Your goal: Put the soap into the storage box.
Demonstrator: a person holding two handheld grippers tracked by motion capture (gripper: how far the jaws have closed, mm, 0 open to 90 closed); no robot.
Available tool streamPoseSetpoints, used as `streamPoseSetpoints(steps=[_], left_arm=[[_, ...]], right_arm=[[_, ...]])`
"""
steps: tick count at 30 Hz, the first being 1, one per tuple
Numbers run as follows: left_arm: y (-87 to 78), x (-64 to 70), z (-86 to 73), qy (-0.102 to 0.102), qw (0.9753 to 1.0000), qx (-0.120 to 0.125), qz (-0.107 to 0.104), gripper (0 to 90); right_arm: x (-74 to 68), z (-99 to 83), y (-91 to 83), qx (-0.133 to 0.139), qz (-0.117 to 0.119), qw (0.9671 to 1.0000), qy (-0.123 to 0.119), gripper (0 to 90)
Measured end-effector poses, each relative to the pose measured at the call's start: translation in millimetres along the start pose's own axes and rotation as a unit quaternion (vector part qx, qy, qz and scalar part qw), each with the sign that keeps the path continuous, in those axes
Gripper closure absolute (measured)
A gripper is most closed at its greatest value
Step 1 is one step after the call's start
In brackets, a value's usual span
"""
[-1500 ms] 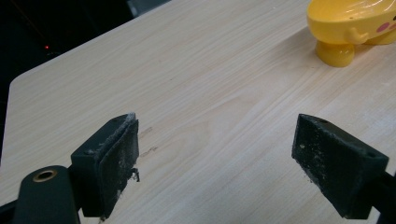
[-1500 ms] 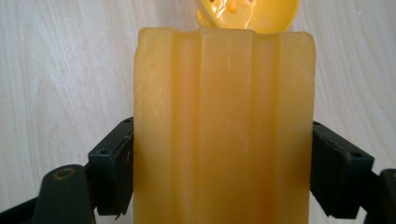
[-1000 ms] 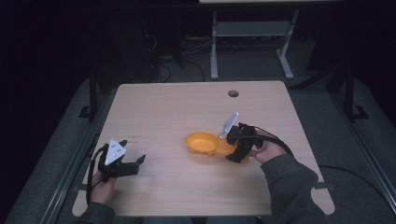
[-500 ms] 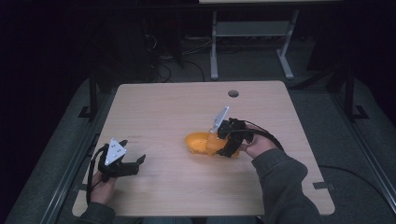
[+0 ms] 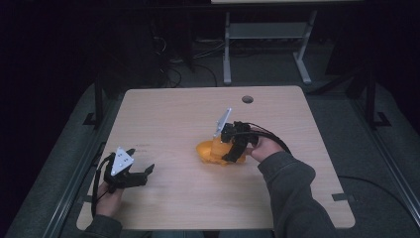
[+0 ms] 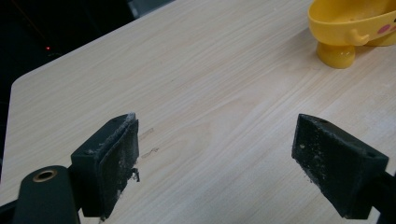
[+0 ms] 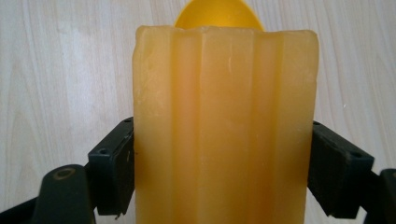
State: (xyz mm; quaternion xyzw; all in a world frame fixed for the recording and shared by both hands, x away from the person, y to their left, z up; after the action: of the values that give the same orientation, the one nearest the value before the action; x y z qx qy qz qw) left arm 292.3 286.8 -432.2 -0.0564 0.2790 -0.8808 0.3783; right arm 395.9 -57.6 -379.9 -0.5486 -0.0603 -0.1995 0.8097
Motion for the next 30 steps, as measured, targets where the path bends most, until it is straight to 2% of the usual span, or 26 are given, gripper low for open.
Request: streamPoseSetpoints(steps=[5,10,21,30], left_arm=[[-0.5,-0.5,-0.1,-0.001,1.0000,0.000,0.000,14.2],[-0.9,-0.6,0.0,0.000,1.0000,0.000,0.001,14.1],[-1.3,-1.0,0.0,-0.002,1.0000,0.002,0.001,14.1],[-1.6,-1.5,0.0,-0.002,1.0000,0.002,0.002,14.1]], right_arm=[[3.7,12.5,3.2,-0.005,0.003,0.9999,-0.012,20.6],[6.8,18.4,6.2,0.002,0.011,0.9999,-0.009,20.6],[8.8,34.8,18.1,-0.015,0.024,0.9995,-0.016,20.6],[9.3,37.5,30.4,-0.033,0.040,0.9986,-0.003,20.6]])
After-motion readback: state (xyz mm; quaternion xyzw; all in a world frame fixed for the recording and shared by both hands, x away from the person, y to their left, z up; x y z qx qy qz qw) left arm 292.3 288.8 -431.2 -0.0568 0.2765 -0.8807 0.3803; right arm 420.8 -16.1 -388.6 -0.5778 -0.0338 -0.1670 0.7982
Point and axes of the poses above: each handheld gripper's, and its own axes: y roughly forward along the jaws, z roughly out of its top, x roughly to its right, the point moved 1 cm from there along y, roughly forward along the jaws, and after that the axes turned 12 degrees about -z, right-handed, at the moved point
